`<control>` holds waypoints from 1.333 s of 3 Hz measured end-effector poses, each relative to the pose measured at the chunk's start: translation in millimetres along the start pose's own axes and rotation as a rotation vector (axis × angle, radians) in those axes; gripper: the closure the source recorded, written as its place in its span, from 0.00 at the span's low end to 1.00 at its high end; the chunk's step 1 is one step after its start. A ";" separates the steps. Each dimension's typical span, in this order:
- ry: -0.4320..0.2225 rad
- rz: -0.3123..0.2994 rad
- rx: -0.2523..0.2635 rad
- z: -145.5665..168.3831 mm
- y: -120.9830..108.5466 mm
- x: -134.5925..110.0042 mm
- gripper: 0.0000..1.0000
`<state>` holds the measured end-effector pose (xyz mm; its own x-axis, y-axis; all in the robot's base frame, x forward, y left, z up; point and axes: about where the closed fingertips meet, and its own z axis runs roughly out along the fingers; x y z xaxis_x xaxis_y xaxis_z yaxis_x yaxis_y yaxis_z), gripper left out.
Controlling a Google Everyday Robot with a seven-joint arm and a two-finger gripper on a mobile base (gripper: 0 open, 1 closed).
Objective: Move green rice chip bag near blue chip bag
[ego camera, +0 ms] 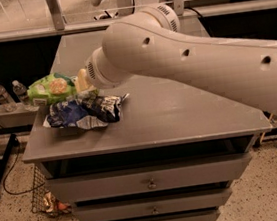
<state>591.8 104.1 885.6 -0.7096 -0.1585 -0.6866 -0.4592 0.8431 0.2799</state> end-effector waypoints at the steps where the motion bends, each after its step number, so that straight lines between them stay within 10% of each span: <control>1: -0.003 -0.003 0.001 -2.0 1.3 -0.9 0.00; 4: -0.151 0.142 0.203 -95.8 -121.8 -2.4 0.00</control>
Offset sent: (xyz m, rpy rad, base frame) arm 0.0162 -0.0335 0.0217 -0.0155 -0.0555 -0.0309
